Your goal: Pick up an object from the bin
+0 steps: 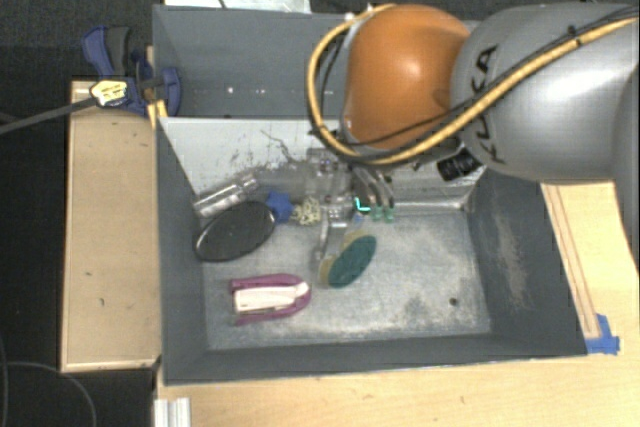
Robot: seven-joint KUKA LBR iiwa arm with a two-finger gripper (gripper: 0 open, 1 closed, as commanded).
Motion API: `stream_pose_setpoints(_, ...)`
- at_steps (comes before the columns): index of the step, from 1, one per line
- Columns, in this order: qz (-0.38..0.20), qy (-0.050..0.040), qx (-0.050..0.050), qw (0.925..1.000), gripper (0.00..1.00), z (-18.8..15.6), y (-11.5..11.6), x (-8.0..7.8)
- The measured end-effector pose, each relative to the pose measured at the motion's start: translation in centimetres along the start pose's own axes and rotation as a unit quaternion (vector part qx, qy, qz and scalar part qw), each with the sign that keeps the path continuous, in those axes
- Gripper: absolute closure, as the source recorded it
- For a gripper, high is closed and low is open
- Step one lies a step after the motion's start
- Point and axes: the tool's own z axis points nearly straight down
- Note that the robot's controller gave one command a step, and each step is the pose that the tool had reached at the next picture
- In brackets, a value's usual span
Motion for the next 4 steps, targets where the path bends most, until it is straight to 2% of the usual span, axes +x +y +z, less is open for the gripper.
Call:
stream_pose_setpoints(1, 0.02, 0.0002, 0.001, 0.9998, 0.0, 4.7, -5.0, 3.2)
stream_pose_setpoints(2, -0.036, 0.0008, 0.0, 0.9994, 0.0, 14.8, -6.7, -0.7)
stream_pose_setpoints(3, -0.034, -0.0022, -0.001, 0.9994, 1.0, 14.3, -6.5, -0.9)
stream_pose_setpoints(4, -0.036, -0.0082, 0.0, 0.9993, 1.0, 0.1, -6.7, -1.3)
